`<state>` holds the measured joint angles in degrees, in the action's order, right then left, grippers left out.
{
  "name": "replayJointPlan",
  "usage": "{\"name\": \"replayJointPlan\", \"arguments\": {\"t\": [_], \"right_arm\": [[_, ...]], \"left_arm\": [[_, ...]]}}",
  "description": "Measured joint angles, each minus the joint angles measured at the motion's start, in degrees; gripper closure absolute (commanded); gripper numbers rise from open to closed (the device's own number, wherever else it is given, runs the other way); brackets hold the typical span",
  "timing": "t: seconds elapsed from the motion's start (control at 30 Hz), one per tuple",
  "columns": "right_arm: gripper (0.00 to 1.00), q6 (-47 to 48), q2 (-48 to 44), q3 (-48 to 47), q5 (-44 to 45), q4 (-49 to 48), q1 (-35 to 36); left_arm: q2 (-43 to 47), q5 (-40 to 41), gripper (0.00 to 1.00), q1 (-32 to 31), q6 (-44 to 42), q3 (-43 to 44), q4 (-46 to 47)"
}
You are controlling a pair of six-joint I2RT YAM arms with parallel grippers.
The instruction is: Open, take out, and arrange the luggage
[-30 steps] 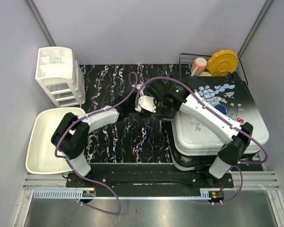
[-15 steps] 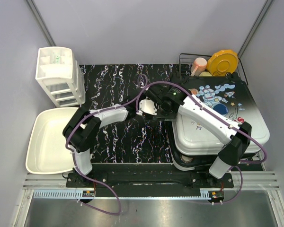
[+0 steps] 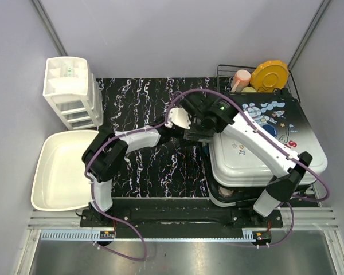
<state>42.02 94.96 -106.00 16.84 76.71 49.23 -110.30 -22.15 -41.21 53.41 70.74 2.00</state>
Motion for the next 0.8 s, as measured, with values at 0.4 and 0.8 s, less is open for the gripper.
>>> {"name": "replayJointPlan", "arguments": {"t": [0.4, 0.8], "right_arm": [[0.09, -3.93, -13.09, -3.52, -7.13, -3.06, -0.11], [0.16, -4.31, -20.48, -6.40, -28.13, -1.38, -0.11]], "left_arm": [[4.63, 1.68, 0.19, -2.23, -2.80, 7.98, -12.46], [2.89, -0.50, 0.20, -4.61, -7.61, 27.63, -14.95]]}}
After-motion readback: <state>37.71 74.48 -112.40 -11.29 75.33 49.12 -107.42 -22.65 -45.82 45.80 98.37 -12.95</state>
